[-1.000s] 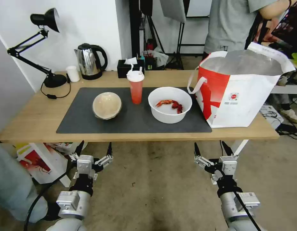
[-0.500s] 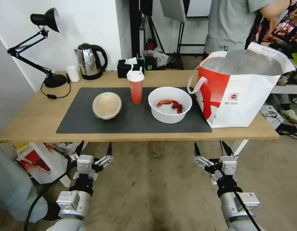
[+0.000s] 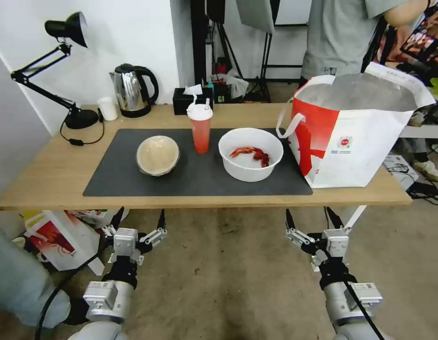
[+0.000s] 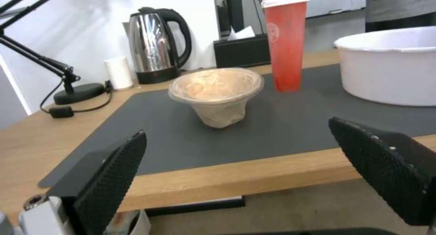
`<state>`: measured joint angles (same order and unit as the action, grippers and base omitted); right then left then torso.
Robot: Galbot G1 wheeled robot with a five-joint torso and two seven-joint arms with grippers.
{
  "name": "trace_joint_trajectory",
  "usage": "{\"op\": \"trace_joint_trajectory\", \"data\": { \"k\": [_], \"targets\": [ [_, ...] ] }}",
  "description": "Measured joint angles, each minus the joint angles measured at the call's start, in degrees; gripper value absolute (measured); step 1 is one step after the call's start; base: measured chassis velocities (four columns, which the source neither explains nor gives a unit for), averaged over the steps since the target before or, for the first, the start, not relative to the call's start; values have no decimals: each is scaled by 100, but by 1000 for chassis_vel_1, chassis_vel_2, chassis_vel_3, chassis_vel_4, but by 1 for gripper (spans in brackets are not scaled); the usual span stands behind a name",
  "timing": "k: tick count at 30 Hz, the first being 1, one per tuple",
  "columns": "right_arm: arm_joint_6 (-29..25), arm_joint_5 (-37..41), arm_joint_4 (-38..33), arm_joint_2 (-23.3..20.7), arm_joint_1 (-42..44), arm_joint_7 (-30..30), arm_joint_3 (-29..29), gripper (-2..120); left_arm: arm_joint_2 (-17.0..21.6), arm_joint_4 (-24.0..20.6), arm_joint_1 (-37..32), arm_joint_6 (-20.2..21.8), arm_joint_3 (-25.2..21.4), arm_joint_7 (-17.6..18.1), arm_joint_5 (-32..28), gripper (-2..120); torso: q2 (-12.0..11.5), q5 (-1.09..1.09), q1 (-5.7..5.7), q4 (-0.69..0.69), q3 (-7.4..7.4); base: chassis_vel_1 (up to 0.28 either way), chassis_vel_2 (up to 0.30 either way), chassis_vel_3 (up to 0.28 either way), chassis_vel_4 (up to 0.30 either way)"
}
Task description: Pick up the trash from the table and place it into the takeout bag.
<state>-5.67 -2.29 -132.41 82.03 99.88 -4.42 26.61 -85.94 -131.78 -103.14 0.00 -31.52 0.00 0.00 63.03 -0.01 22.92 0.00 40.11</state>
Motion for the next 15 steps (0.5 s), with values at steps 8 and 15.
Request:
{"op": "trace_joint_trajectory", "data": {
  "k": [8, 15],
  "targets": [
    [-1298, -523, -232, -915, -748, -933, -1123, 100, 1, 0, 0, 0, 1, -1, 0, 100, -1, -4, 0, -2, 0, 0, 0, 0, 0],
    [-1056, -131, -1052, -1375, -584, -617, -1097, 100, 0, 0, 0, -1, 0, 0, 0, 100, 0, 2, 1, 1, 0, 0, 0, 0, 0]
  ]
}}
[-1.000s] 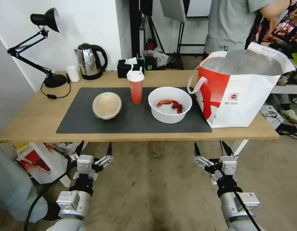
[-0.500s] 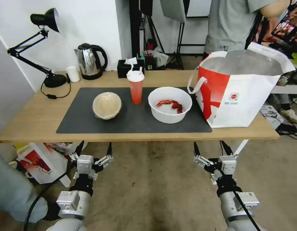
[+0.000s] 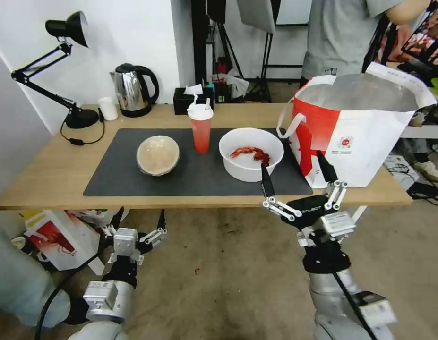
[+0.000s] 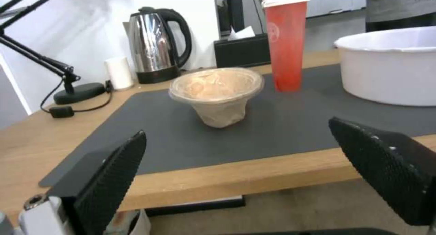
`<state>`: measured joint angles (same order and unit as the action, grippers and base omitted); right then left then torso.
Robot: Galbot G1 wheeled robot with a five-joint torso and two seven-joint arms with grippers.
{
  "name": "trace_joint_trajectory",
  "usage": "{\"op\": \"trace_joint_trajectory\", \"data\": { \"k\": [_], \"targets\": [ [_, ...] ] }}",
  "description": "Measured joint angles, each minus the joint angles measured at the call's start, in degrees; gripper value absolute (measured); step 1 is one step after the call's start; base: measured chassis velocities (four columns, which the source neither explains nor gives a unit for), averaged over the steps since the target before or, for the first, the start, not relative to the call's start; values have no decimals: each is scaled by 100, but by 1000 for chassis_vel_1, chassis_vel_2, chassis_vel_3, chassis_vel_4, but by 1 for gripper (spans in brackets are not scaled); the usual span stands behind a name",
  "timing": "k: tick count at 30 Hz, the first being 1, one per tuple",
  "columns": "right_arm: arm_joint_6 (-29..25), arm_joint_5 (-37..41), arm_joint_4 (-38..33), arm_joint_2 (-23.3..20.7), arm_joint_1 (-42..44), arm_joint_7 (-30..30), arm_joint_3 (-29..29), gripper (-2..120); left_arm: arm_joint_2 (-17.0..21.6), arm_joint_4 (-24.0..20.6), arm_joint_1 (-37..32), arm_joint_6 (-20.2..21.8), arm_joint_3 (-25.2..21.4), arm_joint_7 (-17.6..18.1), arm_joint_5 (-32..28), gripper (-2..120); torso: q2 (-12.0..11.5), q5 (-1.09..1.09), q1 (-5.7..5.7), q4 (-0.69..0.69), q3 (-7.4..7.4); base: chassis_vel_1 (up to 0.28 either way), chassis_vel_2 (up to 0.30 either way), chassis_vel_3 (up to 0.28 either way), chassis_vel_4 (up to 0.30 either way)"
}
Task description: Pick up the trash from the table and place it into the takeout bag.
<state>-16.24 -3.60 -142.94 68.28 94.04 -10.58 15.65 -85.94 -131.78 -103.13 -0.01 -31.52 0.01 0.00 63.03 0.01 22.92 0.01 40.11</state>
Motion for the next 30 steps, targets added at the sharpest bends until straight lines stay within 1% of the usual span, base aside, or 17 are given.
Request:
{"op": "trace_joint_trajectory", "data": {
  "k": [8, 12, 14, 16, 18, 21, 22, 24, 26, 27, 30],
  "targets": [
    [255, 214, -35, -200, 47, 64, 89, 100, 0, 0, 0, 0, -1, 0, 0, 100, 0, -2, 0, 0, 0, 0, 0, 0, 0],
    [453, 556, -36, -448, -21, 104, 214, 100, 0, 0, 0, 0, 0, 0, 0, 100, 0, -2, 0, 0, 0, 0, 0, 0, 0],
    [480, 595, -36, -488, -42, 112, 245, 100, 0, 0, 0, 0, 0, 0, 0, 100, 0, -2, 0, 0, -1, 0, 0, 0, 0],
    [624, 875, -36, -689, -152, 134, 341, 100, 0, 0, 0, 0, -1, 0, 0, 100, 0, -1, 0, 0, 0, 0, 0, 0, 0],
    [673, 968, -36, -751, -189, 153, 365, 100, -1, 0, 0, 0, 0, 0, 0, 100, 0, -2, 0, 0, -1, 0, 0, 0, 0],
    [852, 1409, -36, -1081, -345, 217, 438, 100, 0, 0, 0, 0, 0, 0, 0, 100, 0, -2, 0, -1, 0, 0, 0, 0, 0],
    [852, 1409, -36, -1081, -345, 217, 438, 100, 0, 0, 0, 0, 0, 0, 0, 100, 0, -2, 0, -1, 0, 0, 0, 0, 0],
    [1009, 1612, -36, -1322, -493, 224, 546, 100, -1, 0, 0, 0, 0, 0, 0, 100, 0, -2, 0, 0, 0, 0, 0, 0, 0],
    [1279, 1879, -37, -1662, -744, 227, 733, 100, 0, 0, 0, 0, -1, 0, 0, 100, -1, -3, -1, 0, 0, 0, 0, 0, 0],
    [1279, 1879, -37, -1662, -744, 227, 733, 100, 0, 0, 0, 0, -1, 0, 0, 100, -1, -3, -1, 0, 0, 0, 0, 0, 0],
    [1648, 2458, -37, -2241, -1293, 242, 1045, 100, 0, 0, 0, 1, 0, -1, 0, 100, -1, -2, -1, -1, 0, 0, 0, 0, 0]
  ]
}}
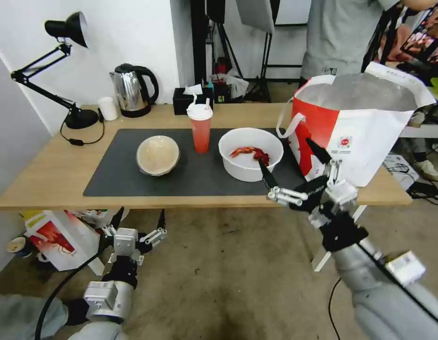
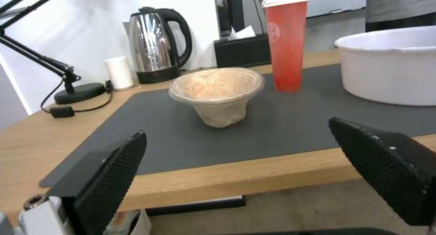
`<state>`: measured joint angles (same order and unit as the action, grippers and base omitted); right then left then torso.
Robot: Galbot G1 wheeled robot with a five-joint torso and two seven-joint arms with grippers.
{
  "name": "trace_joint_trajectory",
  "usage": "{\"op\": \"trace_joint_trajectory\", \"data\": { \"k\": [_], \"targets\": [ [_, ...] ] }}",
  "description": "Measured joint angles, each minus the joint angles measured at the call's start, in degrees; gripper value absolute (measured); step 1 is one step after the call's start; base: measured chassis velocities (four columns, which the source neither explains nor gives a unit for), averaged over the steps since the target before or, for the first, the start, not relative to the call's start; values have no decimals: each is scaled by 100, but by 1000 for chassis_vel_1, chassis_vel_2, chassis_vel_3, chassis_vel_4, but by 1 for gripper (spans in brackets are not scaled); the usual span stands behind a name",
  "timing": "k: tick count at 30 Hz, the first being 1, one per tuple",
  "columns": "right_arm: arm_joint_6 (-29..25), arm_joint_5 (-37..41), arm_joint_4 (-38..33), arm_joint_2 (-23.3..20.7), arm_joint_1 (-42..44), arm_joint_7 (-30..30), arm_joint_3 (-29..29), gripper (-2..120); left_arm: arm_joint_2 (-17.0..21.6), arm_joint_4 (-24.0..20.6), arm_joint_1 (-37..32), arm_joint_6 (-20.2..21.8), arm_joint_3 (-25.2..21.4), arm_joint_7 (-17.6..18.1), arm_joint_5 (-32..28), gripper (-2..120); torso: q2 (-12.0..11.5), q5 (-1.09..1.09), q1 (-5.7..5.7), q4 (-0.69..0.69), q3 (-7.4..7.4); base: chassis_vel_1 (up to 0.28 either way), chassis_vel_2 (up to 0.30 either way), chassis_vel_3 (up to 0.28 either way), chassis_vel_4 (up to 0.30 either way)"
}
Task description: Pick up the trash from the table and place it into the takeout bag.
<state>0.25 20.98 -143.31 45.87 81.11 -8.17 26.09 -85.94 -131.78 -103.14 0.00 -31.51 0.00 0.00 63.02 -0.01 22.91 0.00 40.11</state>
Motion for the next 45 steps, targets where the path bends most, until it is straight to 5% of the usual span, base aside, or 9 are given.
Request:
{"op": "trace_joint_trajectory", "data": {
  "k": [7, 11, 16, 21, 24, 33, 45],
  "targets": [
    [514, 1113, 6, -832, -1083, 183, 121, 100, 0, 0, 0, 0, -1, 0, 0, 100, 0, -1, 0, 2, 0, 0, 0, 0, 0],
    [942, 1961, 345, -1496, -2442, 518, -118, 100, -1, 0, 0, 0, 0, 1, 0, 100, 0, 2, 1, -2, 0, 0, 0, 0, 0],
    [1264, 2636, 517, -1837, -3230, 765, -344, 100, -1, 0, 1, 0, 0, 0, 0, 100, 0, 0, 0, 0, 0, 0, 0, 0, 0],
    [1738, 3726, 808, -2314, -4470, 1416, -824, 100, 0, 0, 0, 0, -1, 1, 0, 100, 0, 1, 1, 1, 0, 0, 0, 0, 0],
    [1912, 4078, 1132, -2627, -5666, 1812, -1647, 100, 0, 0, 1, 0, 0, 0, 0, 100, 1, 2, 0, 1, 0, 0, 0, 0, 0],
    [2150, 4481, 2168, -2573, -8436, 2711, -4181, 100, -1, 0, 0, 0, 0, 0, 0, 100, 1, 3, 1, -1, 0, 0, 0, 0, 0],
    [2312, 4146, 2906, -2229, -9082, 3653, -5404, 100, 0, 0, 0, 0, 0, 0, 0, 100, 1, 0, 0, 1, 0, 0, 0, 0, 0]
  ]
}}
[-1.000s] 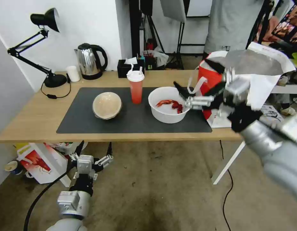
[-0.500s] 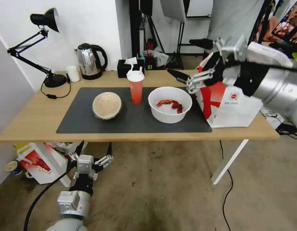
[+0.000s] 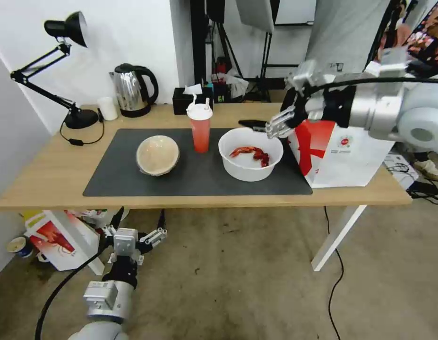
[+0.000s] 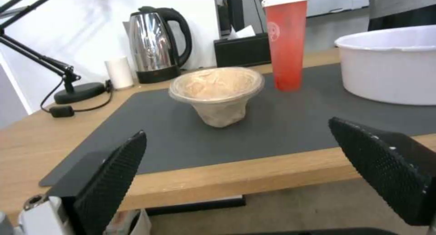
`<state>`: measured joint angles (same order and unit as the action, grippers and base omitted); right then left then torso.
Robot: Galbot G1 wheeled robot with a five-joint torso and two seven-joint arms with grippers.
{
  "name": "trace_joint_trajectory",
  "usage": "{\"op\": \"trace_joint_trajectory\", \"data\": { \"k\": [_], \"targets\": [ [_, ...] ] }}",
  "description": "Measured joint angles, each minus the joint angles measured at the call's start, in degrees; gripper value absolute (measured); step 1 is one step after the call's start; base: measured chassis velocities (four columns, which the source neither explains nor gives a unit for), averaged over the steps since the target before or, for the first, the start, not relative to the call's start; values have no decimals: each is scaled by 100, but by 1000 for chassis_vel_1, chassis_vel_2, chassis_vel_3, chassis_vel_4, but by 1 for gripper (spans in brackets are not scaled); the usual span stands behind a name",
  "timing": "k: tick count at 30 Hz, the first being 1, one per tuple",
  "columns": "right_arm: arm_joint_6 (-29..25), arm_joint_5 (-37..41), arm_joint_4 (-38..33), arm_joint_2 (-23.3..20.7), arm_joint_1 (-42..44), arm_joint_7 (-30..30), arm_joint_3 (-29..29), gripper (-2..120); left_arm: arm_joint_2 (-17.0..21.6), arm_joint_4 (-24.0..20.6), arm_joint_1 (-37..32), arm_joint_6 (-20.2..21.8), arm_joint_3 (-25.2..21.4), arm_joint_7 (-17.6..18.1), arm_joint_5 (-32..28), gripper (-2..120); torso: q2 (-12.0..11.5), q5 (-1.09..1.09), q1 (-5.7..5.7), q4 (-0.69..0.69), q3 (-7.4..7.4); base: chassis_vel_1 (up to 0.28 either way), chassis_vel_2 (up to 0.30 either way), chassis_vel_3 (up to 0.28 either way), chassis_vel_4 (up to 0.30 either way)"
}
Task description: Pick up the trash from the table and place it into the takeout bag.
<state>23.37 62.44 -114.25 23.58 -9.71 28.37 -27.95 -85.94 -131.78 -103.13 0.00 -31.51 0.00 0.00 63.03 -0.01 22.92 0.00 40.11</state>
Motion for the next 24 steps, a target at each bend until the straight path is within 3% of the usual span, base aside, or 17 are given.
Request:
{"op": "trace_joint_trajectory", "data": {
  "k": [9, 14, 24],
  "targets": [
    [-353, -551, 827, 467, -1106, 946, -1196, 100, 0, 0, 0, 0, 0, 0, 0, 100, 0, 1, 0, -1, 0, 0, 0, 0, 0],
    [-361, -752, 1027, 628, -1461, 1187, -1512, 100, 0, 0, 0, 0, 0, 0, 0, 100, 0, 2, 0, 0, -1, 0, 0, 0, 0],
    [-239, -990, 1622, 1098, -2720, 1645, -2753, 100, 0, 0, 0, 0, 0, 0, 0, 100, -1, 0, 0, -1, 0, 0, 0, 0, 0]
  ]
}}
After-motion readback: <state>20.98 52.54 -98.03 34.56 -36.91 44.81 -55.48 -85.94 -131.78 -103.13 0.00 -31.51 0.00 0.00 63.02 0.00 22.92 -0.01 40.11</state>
